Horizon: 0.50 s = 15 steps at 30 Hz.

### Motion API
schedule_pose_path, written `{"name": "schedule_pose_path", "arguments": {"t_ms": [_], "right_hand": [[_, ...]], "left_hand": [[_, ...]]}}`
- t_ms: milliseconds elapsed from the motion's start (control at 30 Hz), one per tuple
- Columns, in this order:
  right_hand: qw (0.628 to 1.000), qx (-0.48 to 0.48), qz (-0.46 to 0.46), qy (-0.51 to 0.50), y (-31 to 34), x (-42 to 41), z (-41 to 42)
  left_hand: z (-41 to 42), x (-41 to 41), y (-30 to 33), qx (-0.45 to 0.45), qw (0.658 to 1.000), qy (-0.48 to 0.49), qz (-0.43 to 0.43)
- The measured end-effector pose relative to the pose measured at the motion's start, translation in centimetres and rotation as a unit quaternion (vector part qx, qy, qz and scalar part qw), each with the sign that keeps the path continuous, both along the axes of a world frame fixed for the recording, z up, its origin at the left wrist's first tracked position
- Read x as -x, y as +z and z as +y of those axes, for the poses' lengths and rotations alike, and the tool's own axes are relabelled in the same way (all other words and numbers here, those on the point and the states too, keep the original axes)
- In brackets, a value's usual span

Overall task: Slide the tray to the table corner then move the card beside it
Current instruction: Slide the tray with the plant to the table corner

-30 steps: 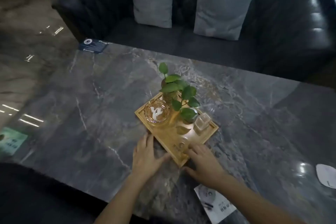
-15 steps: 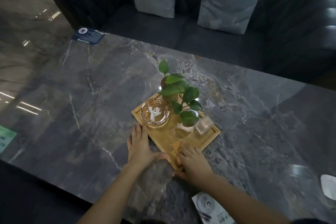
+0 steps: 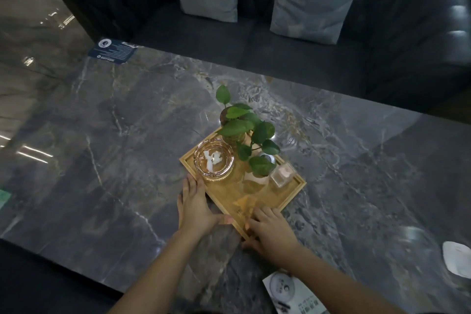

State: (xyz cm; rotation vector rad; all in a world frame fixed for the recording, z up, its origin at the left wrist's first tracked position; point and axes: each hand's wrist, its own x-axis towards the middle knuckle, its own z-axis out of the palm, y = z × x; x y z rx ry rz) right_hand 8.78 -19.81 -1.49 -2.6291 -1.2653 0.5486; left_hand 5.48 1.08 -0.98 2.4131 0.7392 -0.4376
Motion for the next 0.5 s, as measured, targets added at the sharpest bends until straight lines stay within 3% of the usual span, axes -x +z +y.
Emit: {"name": "schedule_pose_path", "arguments": {"t_ms": [500], "right_hand": [[0.999,-0.012,0.017,-0.027,0.7,-2.0,-4.2]], "left_hand": [[-4.4,-1.7,-0.1,-0.009,1.000,0.001,0.001]]}}
